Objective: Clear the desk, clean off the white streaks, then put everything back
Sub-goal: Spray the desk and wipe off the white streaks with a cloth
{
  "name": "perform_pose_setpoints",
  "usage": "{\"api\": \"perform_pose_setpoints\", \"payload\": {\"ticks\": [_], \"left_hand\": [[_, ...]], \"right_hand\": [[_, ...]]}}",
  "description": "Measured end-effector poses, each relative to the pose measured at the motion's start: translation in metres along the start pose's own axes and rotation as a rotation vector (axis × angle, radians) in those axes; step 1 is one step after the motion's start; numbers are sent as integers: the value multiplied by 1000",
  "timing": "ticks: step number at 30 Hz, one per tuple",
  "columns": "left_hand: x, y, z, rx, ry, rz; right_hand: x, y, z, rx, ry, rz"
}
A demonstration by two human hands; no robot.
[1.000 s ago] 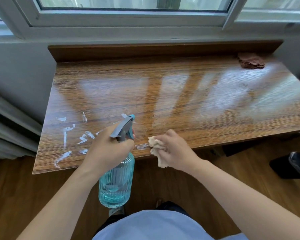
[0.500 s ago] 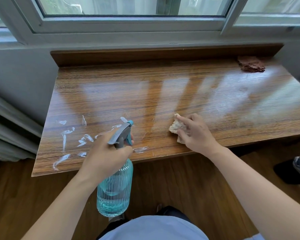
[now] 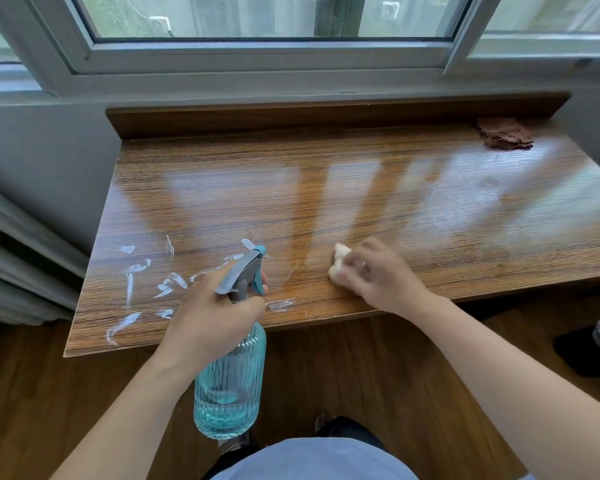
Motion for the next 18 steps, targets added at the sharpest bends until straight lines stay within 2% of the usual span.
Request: {"api": "perform_pose_setpoints", "payload": {"ticks": [1, 4, 8, 12, 18], "left_hand": [[0, 0, 0, 0, 4, 6], [-2, 1, -1, 6, 39, 25], [-3, 0, -1, 12, 98, 39], [0, 2, -7, -19, 101, 24], [4, 8, -11, -45, 92, 5]], "right_hand": [[9, -3, -5, -36, 26, -64], [7, -1, 0, -83, -59, -39], [24, 0, 16, 45, -151, -70], [31, -17, -12, -48, -335, -18], [39, -32, -17, -71, -356, -139]]}}
Point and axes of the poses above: each hand's wrist, its own y-axis towards the middle knuckle, its own x-axis out of the palm, z = x × y, the point moved 10 cm from there along y, towards the middle knuckle, and after that the axes turned 6 degrees about y, right-handed, at the moved point
